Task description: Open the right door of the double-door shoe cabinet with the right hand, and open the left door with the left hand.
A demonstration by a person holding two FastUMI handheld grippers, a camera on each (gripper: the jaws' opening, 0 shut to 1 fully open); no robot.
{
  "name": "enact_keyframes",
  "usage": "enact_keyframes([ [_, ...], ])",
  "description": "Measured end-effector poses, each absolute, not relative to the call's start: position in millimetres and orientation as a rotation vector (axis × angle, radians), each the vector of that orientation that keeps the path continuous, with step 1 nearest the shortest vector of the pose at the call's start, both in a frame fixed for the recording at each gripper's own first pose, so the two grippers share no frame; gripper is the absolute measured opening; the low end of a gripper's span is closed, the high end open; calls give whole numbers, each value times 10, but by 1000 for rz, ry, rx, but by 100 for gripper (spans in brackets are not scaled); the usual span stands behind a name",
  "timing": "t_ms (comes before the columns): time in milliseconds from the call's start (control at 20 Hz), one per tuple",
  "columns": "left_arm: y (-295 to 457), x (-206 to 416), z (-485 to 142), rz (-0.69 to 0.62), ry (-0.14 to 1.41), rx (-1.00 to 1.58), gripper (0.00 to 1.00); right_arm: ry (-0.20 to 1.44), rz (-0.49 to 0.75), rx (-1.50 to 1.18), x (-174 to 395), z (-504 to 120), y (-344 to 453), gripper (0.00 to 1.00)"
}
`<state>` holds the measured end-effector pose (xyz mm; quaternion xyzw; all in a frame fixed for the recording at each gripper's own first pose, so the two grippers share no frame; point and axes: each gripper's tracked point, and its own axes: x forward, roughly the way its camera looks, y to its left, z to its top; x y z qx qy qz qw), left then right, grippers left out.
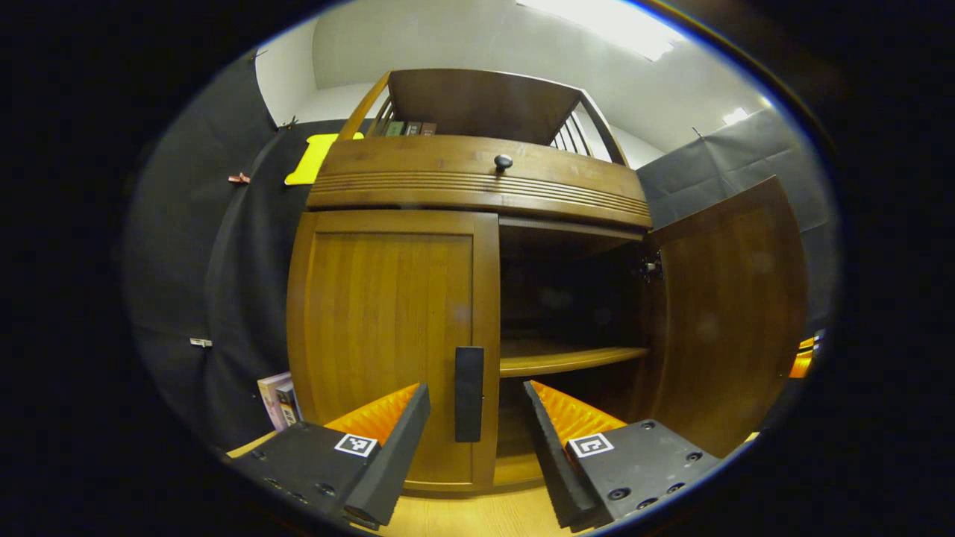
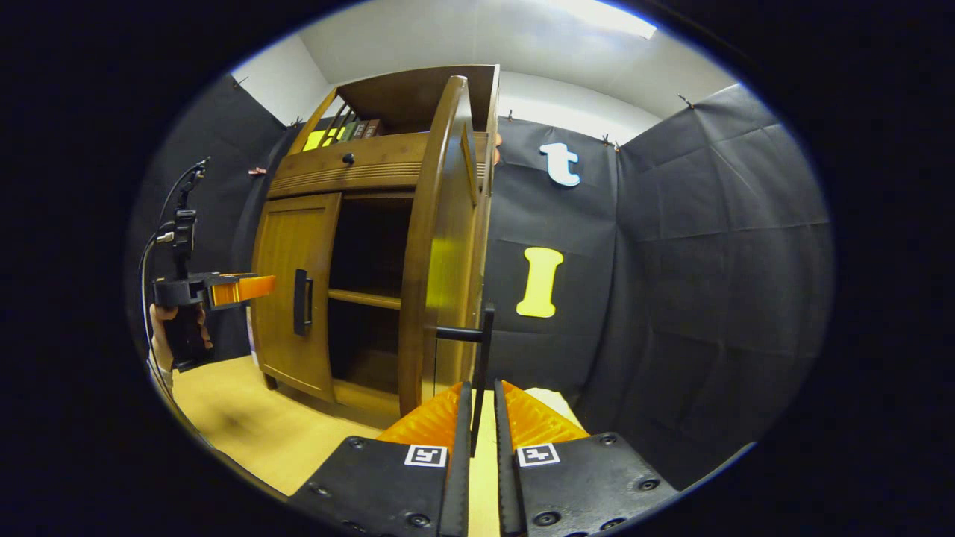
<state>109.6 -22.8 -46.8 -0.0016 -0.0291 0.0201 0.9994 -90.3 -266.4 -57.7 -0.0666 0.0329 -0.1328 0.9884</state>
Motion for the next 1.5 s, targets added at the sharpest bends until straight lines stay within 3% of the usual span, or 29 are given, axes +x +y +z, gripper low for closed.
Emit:
enact_keyframes([
  [50,-239,1181,-512,27,-58,-28,78,63,-282,-131,-945,-553,-2737,19],
  [350,-143,1534,-652,48,-54,-32,78,15,-328,-92,-1246,-429,-2894,20],
  [400,-150,1602,-665,46,-54,-29,83,4,-334,-96,-1305,-391,-2881,21],
  [500,-160,1660,-737,34,-46,-24,74,-22,-334,-95,-1414,-305,-2826,22],
  [700,-130,1940,-833,37,-22,-4,74,-76,-350,-119,-1617,-105,-2728,24],
  [1000,-31,2107,-866,75,-44,-43,56,-86,-380,-131,-1761,-54,-2698,26],
  [1050,-36,2114,-858,76,-44,-53,46,-84,-390,-125,-1759,-49,-2725,26],
  [1150,-32,2108,-870,68,-38,-45,40,-75,-385,-99,-1744,-60,-2734,23],
  [1200,-35,2097,-865,63,-35,-30,40,-67,-388,-85,-1765,-70,-2717,24],
  [1300,-33,2091,-872,57,-25,-14,36,-63,-392,-69,-1739,-81,-2747,48],
  [1500,-31,2071,-896,44,-5,-4,32,-47,-395,-82,-1728,-135,-2728,44],
])
